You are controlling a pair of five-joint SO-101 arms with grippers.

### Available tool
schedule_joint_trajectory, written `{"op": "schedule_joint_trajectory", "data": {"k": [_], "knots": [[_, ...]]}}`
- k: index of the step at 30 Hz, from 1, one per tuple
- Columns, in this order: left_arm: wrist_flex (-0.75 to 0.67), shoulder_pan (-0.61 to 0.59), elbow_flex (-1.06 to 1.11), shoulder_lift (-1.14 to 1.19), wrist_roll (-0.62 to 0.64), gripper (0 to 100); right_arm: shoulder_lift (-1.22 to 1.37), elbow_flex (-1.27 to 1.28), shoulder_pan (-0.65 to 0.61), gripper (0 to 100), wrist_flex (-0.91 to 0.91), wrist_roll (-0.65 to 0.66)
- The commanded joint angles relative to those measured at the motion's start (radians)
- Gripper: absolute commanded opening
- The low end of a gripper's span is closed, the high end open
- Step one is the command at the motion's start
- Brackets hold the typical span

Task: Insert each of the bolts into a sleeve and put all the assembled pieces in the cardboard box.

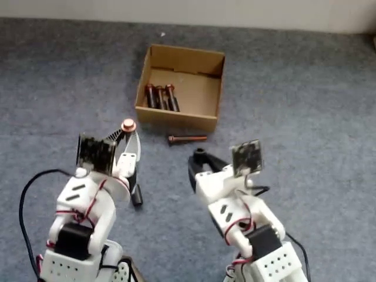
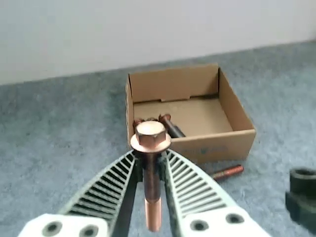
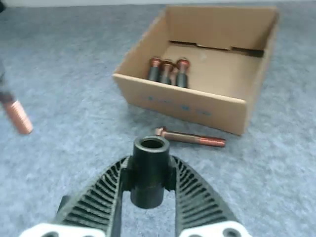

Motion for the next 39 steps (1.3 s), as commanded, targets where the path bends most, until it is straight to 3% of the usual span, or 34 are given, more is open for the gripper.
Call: {"op": "schedule_joint_trajectory", "data": {"k": [1, 5, 11, 15, 22, 39], "knots": [[-0.044, 0.016, 0.061, -0.176, 0.011, 1, -0.127, 0.048, -0.094, 0.5, 0.002, 0.08], [-0.043, 0.018, 0.081, -0.229, 0.012, 1, -0.248, 0.13, -0.17, 0.5, 0.002, 0.133], [-0.04, 0.084, 0.039, -0.216, 0.015, 1, -0.223, 0.15, -0.216, 0.5, 0.001, 0.138], [-0.04, 0.148, 0.016, -0.216, 0.087, 1, -0.223, 0.15, -0.251, 0.5, 0.001, 0.137], [-0.037, 0.165, -0.013, -0.216, 0.097, 1, -0.223, 0.15, -0.325, 0.5, 0.001, 0.138], [0.04, 0.274, -0.054, -0.216, 0.097, 1, -0.223, 0.136, -0.318, 0.5, -0.136, 0.138]]}}
